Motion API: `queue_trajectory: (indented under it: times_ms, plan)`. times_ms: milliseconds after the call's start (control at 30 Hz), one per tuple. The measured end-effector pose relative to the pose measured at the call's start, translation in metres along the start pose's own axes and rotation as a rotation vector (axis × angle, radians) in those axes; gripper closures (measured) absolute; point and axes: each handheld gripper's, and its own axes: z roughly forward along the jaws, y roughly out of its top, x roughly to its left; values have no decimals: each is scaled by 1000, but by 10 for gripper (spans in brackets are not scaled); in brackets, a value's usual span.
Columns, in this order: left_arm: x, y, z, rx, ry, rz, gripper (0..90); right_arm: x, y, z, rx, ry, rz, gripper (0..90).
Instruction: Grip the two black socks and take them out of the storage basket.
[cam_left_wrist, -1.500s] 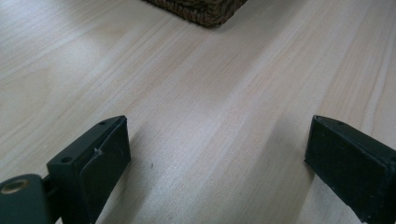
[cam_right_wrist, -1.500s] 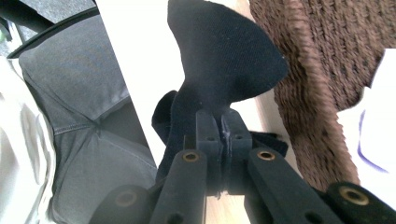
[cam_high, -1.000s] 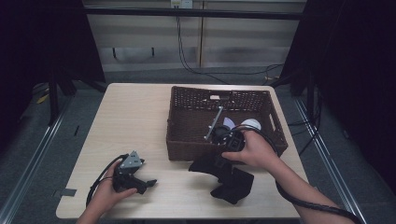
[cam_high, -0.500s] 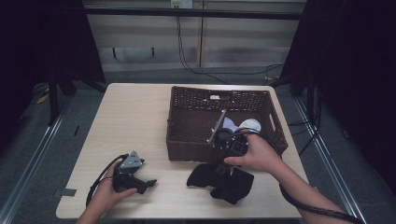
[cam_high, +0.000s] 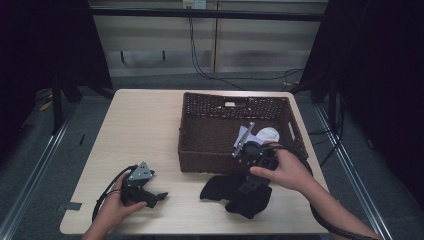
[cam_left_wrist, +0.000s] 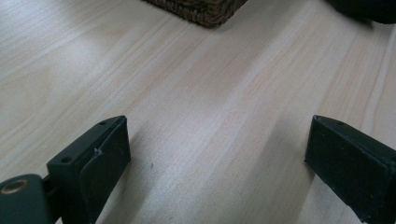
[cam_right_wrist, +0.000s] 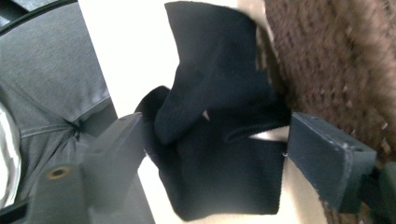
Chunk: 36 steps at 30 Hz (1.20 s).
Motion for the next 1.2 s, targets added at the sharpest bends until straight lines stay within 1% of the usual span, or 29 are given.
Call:
queue_trajectory:
  times_ms: [33,67,100,167,267,333,367,400,467,567,600,667,767,833,900,967,1000,1033,1133,1200]
  plan:
    - [0,0,0,0,0,0,61,0,-2,0,2,-1,4,171]
    - [0,0,0,0,0,0,61,0,-5,0,3,-18,-2,169]
    - [0,0,0,0,0,0,61,0,-7,-1,1,-29,17,172]
    - [0,0,0,-1,0,0,61,-1,-12,-1,0,-22,21,168]
    - [0,0,0,0,0,0,61,-1,-19,-2,-8,-27,25,177]
    - [0,0,0,-1,0,0,61,-1,-24,-2,-14,-21,44,172]
    - [0,0,0,-1,0,-1,61,-2,-27,-2,-14,-27,36,176]
    - [0,0,0,-1,0,-1,61,-2,-30,-2,-16,-31,48,181]
    - [0,0,0,-1,0,0,61,-4,-37,-1,-23,-16,58,176]
    - [0,0,0,-1,0,-1,61,-6,-49,2,-28,-21,74,181]
    - [0,0,0,-1,0,-1,61,-6,-53,3,-24,-17,90,183]
    - [0,0,0,-1,0,-1,61,-7,-62,6,-12,-15,106,185]
    - [0,0,0,-1,0,-1,61,-10,-79,10,-26,-26,126,185]
    - [0,0,0,-1,0,-1,61,-12,-89,13,-36,-27,151,185]
    - [0,0,0,-1,0,0,61,-16,-99,17,-42,-41,166,185]
    - [0,0,0,-1,0,-1,61,-18,-109,21,-53,-39,201,186]
    - [0,0,0,-1,0,-1,61,-19,-114,23,-62,-32,214,185]
    - [0,0,0,-1,0,-1,61,-21,-119,25,-70,-32,217,185]
    - [0,0,0,-1,0,-1,61,-24,-132,32,-111,-25,258,186]
    - [0,0,0,-1,0,-1,61,-27,-141,39,-132,-23,277,186]
